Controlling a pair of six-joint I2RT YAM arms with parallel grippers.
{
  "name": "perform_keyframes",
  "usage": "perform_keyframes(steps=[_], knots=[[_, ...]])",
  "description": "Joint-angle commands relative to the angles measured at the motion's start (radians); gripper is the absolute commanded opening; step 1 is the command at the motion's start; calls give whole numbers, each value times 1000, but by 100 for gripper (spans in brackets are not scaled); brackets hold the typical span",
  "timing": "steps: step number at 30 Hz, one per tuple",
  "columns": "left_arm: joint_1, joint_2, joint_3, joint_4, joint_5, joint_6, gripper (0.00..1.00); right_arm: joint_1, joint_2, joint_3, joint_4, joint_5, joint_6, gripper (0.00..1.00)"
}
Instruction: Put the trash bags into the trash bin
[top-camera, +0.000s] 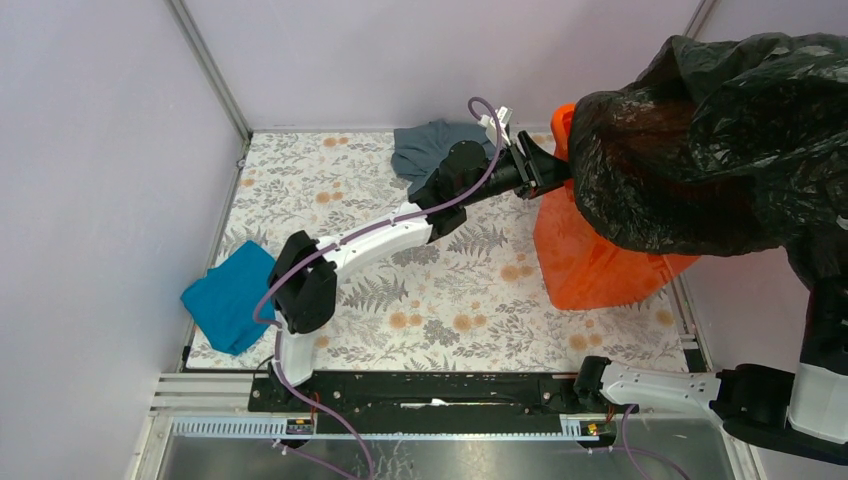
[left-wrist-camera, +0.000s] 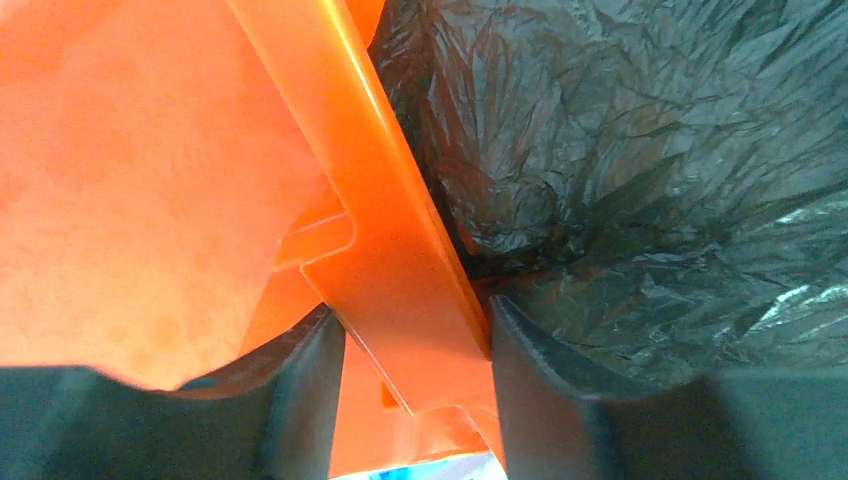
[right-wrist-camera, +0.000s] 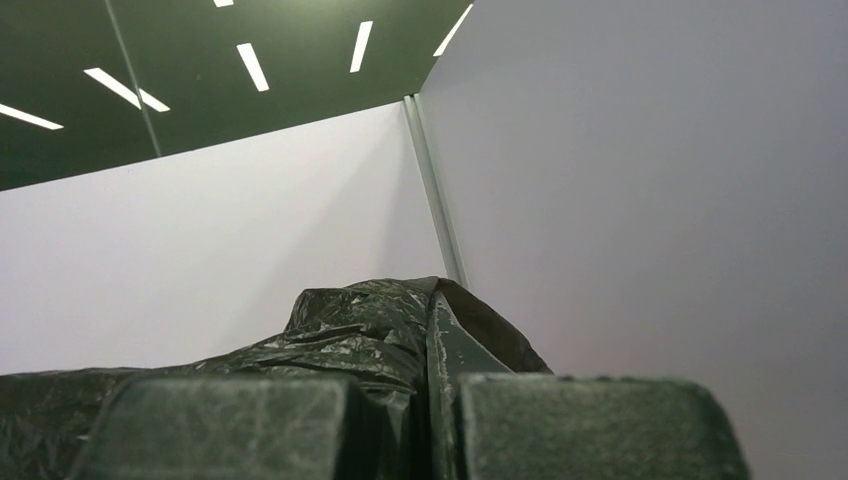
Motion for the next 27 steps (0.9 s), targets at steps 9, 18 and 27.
perform_keyframes(steps=[9,18,27], knots=[[46,-221,-73,-12,-17,25,18,-3,74,-37,-50,-4,102,0],[158,-599,-400,-186,-14,45,17,-3,192,81,-286,-179,444,0],[330,-888,-487,-514,69,136,20,-4,308,17,-280,-289,652,0]])
